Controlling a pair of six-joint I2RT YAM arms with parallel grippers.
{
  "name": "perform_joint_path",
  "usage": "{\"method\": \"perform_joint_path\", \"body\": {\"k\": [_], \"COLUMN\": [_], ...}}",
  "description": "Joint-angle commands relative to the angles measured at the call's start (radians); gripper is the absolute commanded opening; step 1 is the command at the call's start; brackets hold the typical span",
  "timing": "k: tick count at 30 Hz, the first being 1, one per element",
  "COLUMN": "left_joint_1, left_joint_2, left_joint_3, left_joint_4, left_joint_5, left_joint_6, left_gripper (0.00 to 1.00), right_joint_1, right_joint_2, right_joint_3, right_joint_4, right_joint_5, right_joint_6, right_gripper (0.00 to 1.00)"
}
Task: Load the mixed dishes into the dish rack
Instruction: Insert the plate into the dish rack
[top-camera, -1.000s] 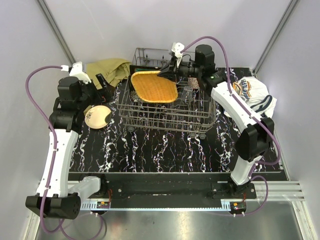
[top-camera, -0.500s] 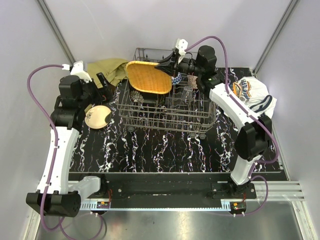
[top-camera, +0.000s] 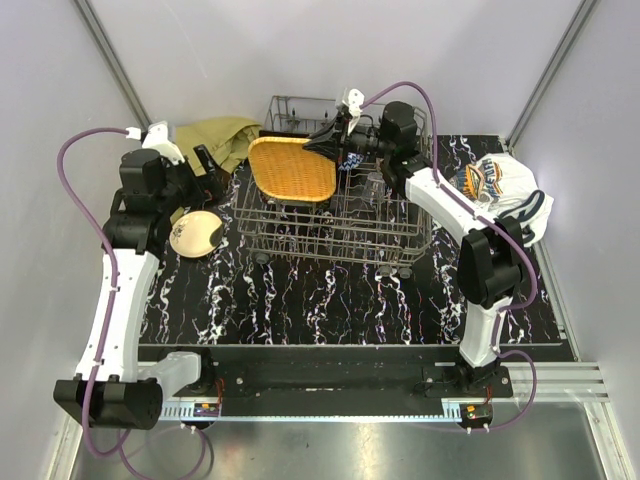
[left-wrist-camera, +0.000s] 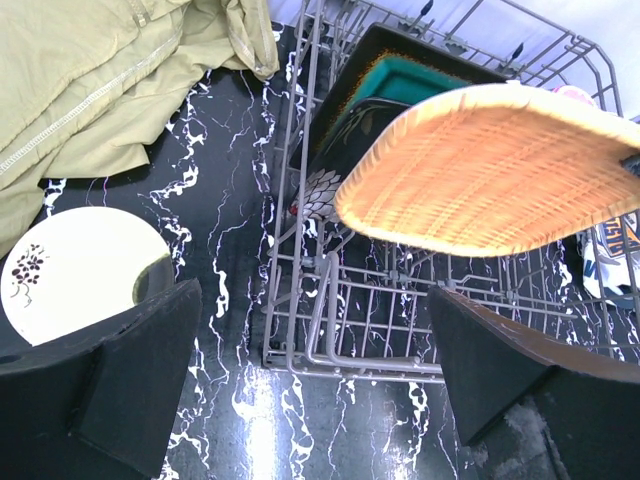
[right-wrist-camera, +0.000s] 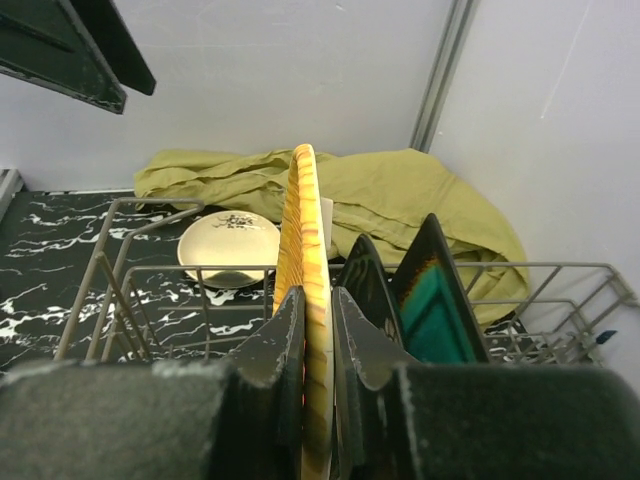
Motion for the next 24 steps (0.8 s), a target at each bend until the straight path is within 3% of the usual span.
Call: {"method": "perform_joint_path", "body": {"k": [1, 24], "left_joint_1": [0.006, 0.014], "left_joint_2": [0.010, 0.021], "left_joint_3": [0.014, -0.009], "left_joint_4": [0.065, 0.077], "left_joint_5": [-0.005, -0.011], "left_joint_6": [0.016, 0.021], "left_gripper": [0.99, 0.99], "right_joint_1": [-0.003, -0.003], "right_joint_2": [-0.013, 0.079], "right_joint_3": [0.009, -0.052], "right_joint_4": [0.153, 0.179], "right_joint_5": [-0.059, -0.126], "right_joint_6": [0.033, 0.011], "right_gripper": [0.00, 0.00]}}
